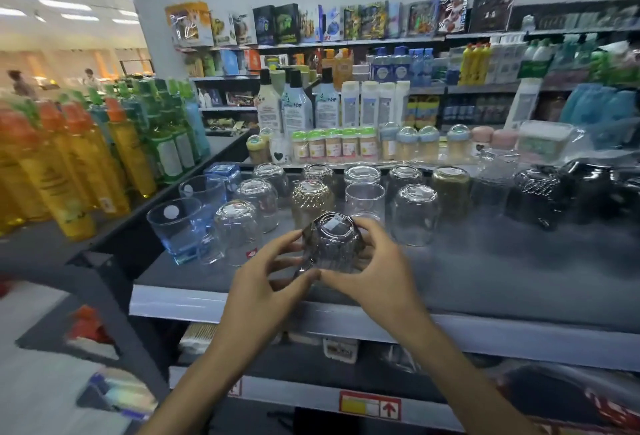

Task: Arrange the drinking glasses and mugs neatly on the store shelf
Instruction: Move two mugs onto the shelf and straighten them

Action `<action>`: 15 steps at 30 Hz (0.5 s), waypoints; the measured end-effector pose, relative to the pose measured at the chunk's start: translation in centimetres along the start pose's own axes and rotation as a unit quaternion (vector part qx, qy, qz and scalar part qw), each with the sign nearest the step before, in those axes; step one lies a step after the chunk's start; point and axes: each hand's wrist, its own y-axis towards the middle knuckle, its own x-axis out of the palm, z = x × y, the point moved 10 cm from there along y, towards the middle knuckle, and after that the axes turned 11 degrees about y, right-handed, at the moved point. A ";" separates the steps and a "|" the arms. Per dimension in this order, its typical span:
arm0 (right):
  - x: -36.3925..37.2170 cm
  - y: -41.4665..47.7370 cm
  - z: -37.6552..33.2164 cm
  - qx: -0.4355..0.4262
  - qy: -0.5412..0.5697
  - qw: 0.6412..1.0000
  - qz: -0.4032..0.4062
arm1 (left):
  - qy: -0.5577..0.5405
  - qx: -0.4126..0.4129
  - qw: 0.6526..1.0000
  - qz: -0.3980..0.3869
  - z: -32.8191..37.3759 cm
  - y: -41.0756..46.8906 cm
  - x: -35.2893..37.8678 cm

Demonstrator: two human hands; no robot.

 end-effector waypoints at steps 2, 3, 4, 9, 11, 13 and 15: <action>1.0 0.4 -0.4 -0.017 -0.032 0.999 0.001 | 0.002 -0.009 1.000 -0.004 -0.9 0.5 -0.4; 1.3 0.6 -0.6 -0.021 -0.046 0.999 0.003 | 0.002 -0.015 1.000 -0.006 -1.4 0.7 -0.5; 1.5 0.8 -0.7 -0.023 -0.056 0.998 0.005 | 0.001 -0.019 1.000 -0.007 -1.8 0.9 -0.5; 1.0 0.7 -1.4 -0.026 -0.078 0.996 0.014 | -0.022 -0.011 1.000 -0.016 -1.9 1.4 -0.2; -0.1 0.2 -2.1 -0.029 -0.090 0.995 0.017 | -0.027 -0.003 0.999 -0.022 -1.1 1.2 0.5; -2.4 -0.4 -2.5 -0.026 -0.103 0.994 0.033 | -0.040 0.018 0.999 -0.027 0.3 1.3 1.8; -5.1 -1.1 -2.8 -0.021 -0.116 0.992 0.055 | -0.057 0.042 0.997 -0.039 2.2 1.5 3.8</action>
